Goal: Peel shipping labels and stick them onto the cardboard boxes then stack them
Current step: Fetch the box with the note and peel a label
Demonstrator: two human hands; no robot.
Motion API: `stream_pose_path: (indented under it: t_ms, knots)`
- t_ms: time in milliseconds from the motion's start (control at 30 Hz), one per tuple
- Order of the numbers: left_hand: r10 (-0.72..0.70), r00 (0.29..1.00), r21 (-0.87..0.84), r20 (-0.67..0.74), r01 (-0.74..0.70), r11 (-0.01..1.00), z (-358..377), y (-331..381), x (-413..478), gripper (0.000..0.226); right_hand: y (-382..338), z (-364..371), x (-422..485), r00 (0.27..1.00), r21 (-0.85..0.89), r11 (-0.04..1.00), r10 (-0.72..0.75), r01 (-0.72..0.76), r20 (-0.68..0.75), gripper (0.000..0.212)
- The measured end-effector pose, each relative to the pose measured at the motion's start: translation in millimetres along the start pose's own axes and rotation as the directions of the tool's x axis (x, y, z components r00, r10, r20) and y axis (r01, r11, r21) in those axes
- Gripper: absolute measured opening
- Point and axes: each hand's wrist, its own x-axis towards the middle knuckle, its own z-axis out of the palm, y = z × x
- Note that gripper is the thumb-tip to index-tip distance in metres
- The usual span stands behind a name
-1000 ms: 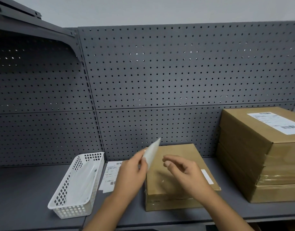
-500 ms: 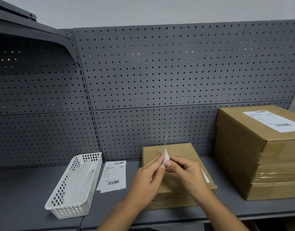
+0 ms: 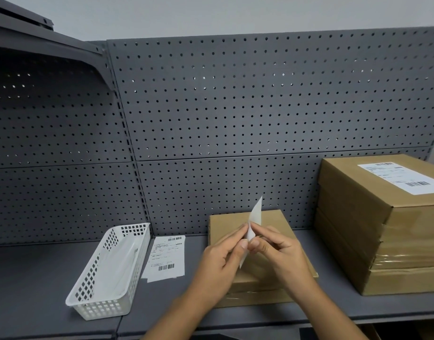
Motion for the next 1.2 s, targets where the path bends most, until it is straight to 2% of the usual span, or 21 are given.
stream_pose_path:
  t_ms: [200, 433, 867, 1067, 1200]
  knots:
    - [0.008, 0.999, -0.015, -0.031, -0.009, 1.0, -3.1, -0.8, 0.4, 0.037, -4.1, 1.4, -0.3, 0.999, -0.034, 0.999, 0.005, -0.004, 0.044, 0.037]
    - [0.01, 0.999, -0.032, -0.035, -0.012, 0.999, -6.4, -2.8, -1.7, 0.037, -6.1, 9.1, -1.1, 0.998, 0.02, 0.999, -0.03, 0.029, 0.047, 0.034]
    - [0.017, 1.0, -0.032, 0.009, -0.017, 0.999, -9.1, -3.0, -1.6, 0.036, 3.2, 11.8, 1.0, 1.0, 0.032, 0.999, 0.002, -0.001, -0.026, 0.031]
    - [0.053, 0.996, -0.007, 0.076, -0.052, 0.999, -8.4, -0.9, -1.0, 0.039, -2.2, 13.5, -0.6, 0.998, 0.115, 0.993, 0.038, -0.032, -0.048, 0.028]
    - [0.074, 0.995, 0.024, 0.071, -0.076, 0.997, -7.1, -2.3, -0.5, 0.039, -6.3, 16.0, -3.1, 0.996, 0.173, 0.984, 0.056, -0.045, -0.062, 0.027]
